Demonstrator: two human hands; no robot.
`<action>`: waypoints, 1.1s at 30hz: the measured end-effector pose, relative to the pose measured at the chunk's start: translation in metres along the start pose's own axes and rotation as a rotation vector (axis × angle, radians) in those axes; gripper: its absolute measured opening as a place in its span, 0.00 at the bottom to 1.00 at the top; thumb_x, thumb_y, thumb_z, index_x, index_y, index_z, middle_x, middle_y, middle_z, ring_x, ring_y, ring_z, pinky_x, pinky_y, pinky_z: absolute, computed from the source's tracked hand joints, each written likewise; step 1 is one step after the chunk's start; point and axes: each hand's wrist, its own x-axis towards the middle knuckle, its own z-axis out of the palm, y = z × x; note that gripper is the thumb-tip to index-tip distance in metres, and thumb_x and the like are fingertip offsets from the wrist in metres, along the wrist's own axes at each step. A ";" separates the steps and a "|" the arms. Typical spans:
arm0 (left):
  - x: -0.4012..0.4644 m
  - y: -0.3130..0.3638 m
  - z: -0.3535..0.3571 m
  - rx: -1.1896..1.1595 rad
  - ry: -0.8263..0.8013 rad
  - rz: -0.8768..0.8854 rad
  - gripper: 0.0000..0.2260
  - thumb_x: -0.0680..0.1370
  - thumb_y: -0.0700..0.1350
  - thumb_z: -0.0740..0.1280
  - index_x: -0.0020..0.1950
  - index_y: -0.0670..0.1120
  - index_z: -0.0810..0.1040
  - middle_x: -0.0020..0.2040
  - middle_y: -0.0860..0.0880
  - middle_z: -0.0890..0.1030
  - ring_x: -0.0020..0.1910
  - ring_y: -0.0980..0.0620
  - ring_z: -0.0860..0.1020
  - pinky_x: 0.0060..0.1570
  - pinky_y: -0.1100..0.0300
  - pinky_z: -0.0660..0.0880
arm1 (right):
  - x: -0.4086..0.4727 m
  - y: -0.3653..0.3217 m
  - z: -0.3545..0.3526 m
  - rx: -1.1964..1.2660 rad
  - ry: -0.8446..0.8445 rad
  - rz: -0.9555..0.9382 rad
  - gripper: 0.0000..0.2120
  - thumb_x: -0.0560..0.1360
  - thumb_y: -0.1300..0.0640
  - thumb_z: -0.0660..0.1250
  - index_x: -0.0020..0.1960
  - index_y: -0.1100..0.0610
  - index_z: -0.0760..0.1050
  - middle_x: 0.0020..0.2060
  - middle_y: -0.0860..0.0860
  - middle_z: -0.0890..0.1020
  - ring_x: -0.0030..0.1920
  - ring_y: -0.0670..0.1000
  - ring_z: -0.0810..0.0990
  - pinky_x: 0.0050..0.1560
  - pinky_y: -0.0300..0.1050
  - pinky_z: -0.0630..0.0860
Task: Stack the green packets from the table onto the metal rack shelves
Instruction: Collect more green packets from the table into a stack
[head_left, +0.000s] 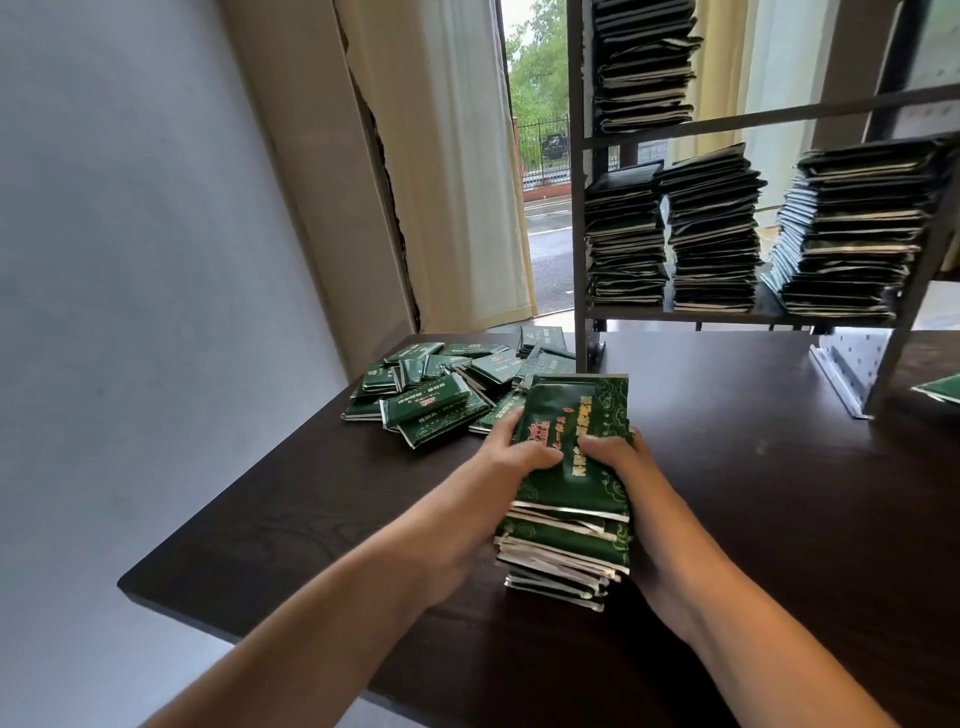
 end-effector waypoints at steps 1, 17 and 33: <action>0.002 0.003 -0.004 -0.029 -0.077 -0.032 0.14 0.76 0.32 0.68 0.61 0.41 0.74 0.41 0.46 0.83 0.32 0.62 0.83 0.36 0.69 0.78 | 0.000 -0.001 -0.001 -0.002 0.010 0.002 0.29 0.74 0.50 0.71 0.73 0.45 0.67 0.48 0.56 0.87 0.47 0.59 0.87 0.49 0.56 0.82; -0.007 -0.001 -0.015 -0.004 -0.221 0.132 0.55 0.62 0.40 0.79 0.80 0.59 0.51 0.67 0.54 0.79 0.67 0.50 0.78 0.67 0.49 0.74 | -0.021 -0.023 -0.002 -0.250 -0.188 -0.291 0.54 0.57 0.64 0.77 0.65 0.24 0.55 0.53 0.38 0.85 0.56 0.48 0.84 0.45 0.41 0.82; -0.006 -0.051 -0.017 0.067 -0.378 0.257 0.60 0.66 0.35 0.79 0.82 0.55 0.38 0.76 0.53 0.70 0.74 0.51 0.70 0.71 0.47 0.70 | -0.024 -0.008 -0.031 -0.568 -0.323 -0.108 0.67 0.57 0.55 0.82 0.73 0.27 0.36 0.67 0.24 0.69 0.68 0.32 0.71 0.60 0.30 0.72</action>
